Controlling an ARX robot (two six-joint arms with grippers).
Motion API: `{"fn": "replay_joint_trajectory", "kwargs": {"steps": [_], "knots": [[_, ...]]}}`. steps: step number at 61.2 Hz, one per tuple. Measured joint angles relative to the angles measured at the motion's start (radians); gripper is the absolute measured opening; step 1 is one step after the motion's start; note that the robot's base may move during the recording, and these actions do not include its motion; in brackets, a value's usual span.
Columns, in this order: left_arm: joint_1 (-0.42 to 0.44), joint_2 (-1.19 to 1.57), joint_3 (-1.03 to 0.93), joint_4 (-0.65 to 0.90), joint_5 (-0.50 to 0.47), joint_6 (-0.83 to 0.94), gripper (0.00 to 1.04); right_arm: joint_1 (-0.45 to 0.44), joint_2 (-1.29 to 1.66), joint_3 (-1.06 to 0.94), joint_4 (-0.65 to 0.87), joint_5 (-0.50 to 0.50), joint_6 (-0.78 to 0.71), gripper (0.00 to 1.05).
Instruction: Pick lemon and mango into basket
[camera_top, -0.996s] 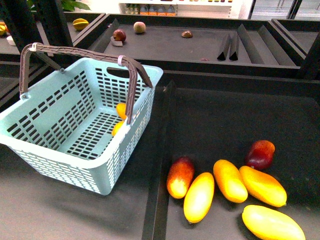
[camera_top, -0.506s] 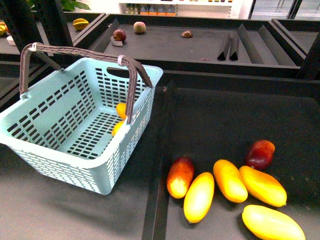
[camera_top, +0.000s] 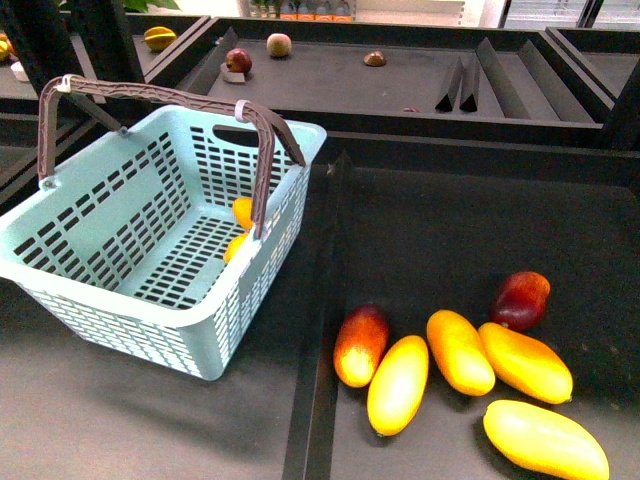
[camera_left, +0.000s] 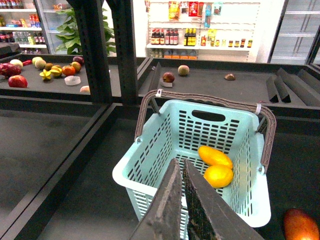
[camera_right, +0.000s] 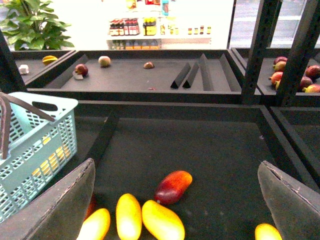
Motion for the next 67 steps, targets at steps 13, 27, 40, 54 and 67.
{"fn": "replay_joint_trajectory", "kwargs": {"steps": [13,27,40,54,67], "knots": [[0.0,-0.178,0.0,-0.185,0.0,0.0,0.03,0.0,0.0,0.0,0.0,0.0,0.0,0.96],[0.0,-0.182,0.0,-0.187,0.0,0.0,0.03,0.0,0.0,0.0,0.0,0.0,0.0,0.96],[0.0,-0.182,0.0,-0.187,0.0,0.0,0.12,0.0,0.0,0.0,0.0,0.0,0.0,0.96],[0.0,-0.182,0.0,-0.187,0.0,0.0,0.64,0.0,0.0,0.0,0.0,0.0,0.0,0.96],[0.0,-0.182,0.0,-0.187,0.0,0.002,0.98,0.0,0.0,0.0,0.0,0.0,0.0,0.96]]}}
